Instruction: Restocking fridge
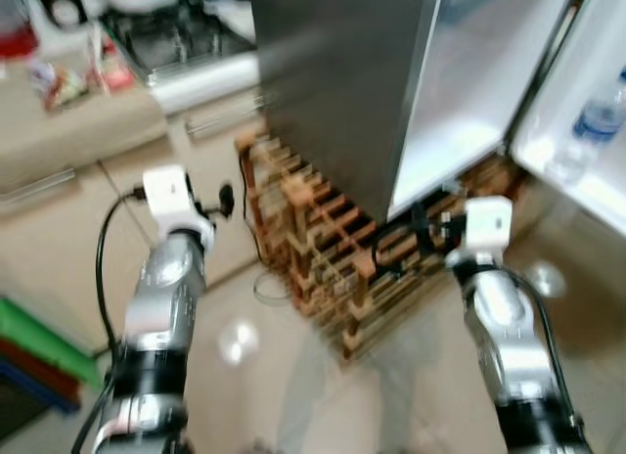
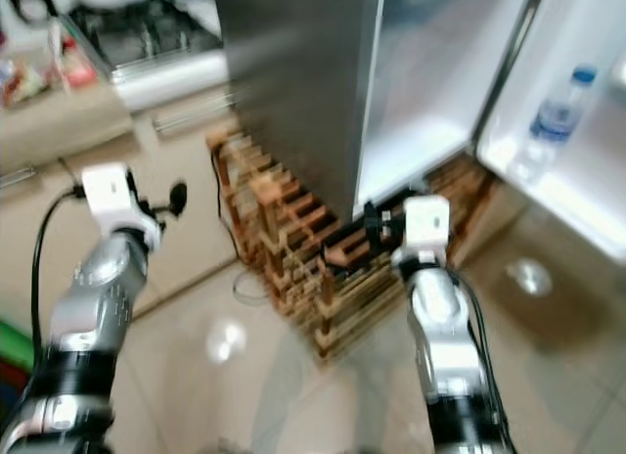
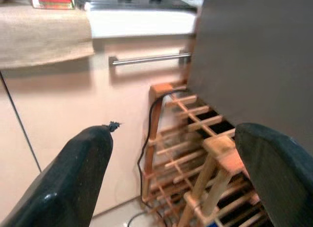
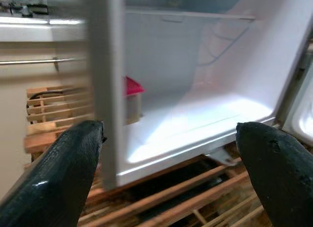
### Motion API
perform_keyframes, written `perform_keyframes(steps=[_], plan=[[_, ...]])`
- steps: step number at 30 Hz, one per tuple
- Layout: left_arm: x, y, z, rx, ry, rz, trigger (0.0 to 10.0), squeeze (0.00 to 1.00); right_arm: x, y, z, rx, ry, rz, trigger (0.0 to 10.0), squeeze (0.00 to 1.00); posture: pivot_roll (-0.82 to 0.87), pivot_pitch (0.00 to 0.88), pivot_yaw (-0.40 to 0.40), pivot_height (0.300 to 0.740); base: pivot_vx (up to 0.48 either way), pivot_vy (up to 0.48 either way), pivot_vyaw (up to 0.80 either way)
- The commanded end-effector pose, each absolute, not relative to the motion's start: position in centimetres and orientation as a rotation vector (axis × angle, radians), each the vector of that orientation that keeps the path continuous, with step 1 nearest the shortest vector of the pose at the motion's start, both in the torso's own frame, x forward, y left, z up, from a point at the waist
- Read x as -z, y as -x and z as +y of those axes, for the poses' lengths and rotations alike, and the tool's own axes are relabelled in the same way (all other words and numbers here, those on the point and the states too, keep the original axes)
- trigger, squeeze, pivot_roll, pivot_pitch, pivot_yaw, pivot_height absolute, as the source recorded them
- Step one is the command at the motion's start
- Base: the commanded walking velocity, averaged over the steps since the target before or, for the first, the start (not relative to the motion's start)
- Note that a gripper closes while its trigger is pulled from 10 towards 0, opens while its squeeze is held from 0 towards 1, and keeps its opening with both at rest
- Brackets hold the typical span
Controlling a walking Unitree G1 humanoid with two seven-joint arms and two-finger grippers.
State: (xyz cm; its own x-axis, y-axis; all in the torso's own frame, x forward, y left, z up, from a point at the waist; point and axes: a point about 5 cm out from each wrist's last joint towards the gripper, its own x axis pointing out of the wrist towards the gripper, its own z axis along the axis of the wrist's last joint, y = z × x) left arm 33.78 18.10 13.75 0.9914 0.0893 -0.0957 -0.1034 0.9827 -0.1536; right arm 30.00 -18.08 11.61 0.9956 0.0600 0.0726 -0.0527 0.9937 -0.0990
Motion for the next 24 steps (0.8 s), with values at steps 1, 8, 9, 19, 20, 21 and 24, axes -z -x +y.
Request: perform_keyframes(steps=[1, 8, 9, 19, 20, 21, 24], plan=[[-13.7, -34.1, 17.6, -0.096, 0.156, 0.098, 10.0, 0.0, -12.1, -29.8, -19.0, -0.027, 0.099, -0.097, 10.0, 0.05, -0.09, 0.0, 0.08, 0.74, 0.0, -0.48, 0.47], [-13.7, -33.9, 17.1, -0.073, 0.195, 0.08, 10.0, 0.0, -12.0, -29.5, -19.3, 0.006, 0.1, -0.094, 10.0, 0.03, -0.09, 0.0, 0.086, 0.74, 0.0, -0.343, 0.27], [-13.6, -34.0, 17.2, -0.079, 0.198, 0.081, 10.0, 0.0, -11.9, -29.5, -19.2, -0.001, 0.106, -0.09, 10.0, 0.03, -0.09, 0.0, 0.086, 0.74, 0.0, 0.0, 0.0], [-13.6, -32.6, 17.4, 0.056, 0.085, 0.009, 10.0, 0.0, -11.7, -28.7, -18.0, -0.066, 0.085, -0.09, 10.0, 0.05, -0.08, 0.0, 0.083, 0.74, 0.0, 0.0, 0.5], [-13.0, -31.9, 17.4, 0.087, 0.05, 0.033, 10.0, 0.0, -11.6, -28.4, -17.9, -0.071, 0.073, -0.087, 10.0, 0.05, -0.08, 0.0, 0.083, 0.74, 0.0, 0.0, 0.52], [-12.3, -31.1, 17.5, 0.103, 0.016, 0.065, 10.0, 0.0, -11.4, -28.0, -17.8, -0.08, 0.067, -0.082, 10.0, 0.05, -0.07, 0.0, 0.084, 0.74, 0.0, 0.0, 0.52], [-10.6, -29.7, 18.7, 0.046, 0.036, 0.146, 10.0, 0.0, -10.6, -27.4, -17.5, -0.091, 0.053, -0.053, 10.0, 0.06, -0.07, 0.0, 0.082, 0.74, 0.0, 0.0, 0.51]])
